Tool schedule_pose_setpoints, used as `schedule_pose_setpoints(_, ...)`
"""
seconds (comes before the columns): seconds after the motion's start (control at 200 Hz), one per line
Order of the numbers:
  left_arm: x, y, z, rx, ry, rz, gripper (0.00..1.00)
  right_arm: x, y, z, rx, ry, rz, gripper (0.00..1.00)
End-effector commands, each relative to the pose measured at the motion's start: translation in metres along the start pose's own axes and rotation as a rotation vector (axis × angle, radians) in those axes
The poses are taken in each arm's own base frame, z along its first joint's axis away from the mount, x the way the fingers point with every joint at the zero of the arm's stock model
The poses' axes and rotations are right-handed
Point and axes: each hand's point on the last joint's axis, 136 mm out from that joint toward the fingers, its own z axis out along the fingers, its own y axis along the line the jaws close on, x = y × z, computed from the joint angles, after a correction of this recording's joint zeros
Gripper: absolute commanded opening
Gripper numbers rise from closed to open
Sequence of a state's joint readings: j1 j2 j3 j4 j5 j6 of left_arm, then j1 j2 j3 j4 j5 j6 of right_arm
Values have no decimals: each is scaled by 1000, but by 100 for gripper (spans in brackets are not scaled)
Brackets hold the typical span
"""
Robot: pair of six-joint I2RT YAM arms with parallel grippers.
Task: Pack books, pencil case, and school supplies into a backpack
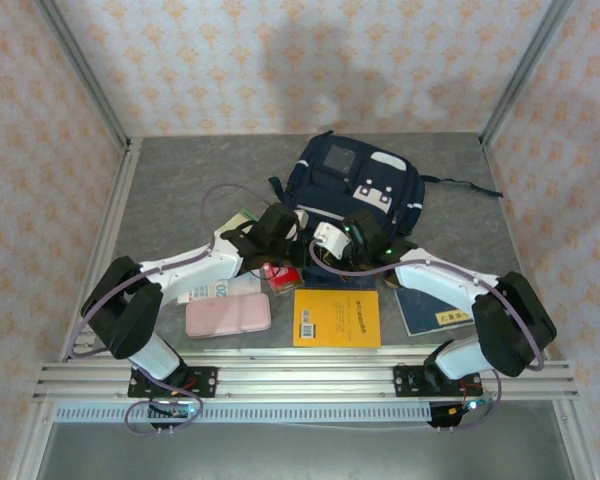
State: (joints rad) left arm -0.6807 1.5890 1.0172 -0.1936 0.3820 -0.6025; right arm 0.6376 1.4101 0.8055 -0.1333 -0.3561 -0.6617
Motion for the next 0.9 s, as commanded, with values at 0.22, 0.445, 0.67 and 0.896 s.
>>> schedule_pose_setpoints(0.22,-15,8,9,-140,-4,66,28,-49,-3,-25,-8,-200,32,0)
schedule_pose_setpoints(0.445,-11,11,2,-168,18,141,5,-40,-7,-22,20,-158,25,0)
schedule_pose_setpoints(0.67,-3,13,7,-152,35,135,24,-43,-6,-22,9,-168,32,0)
schedule_pose_setpoints(0.896,-8,10,12,-136,17,116,11,-47,-5,-24,5,-185,40,0)
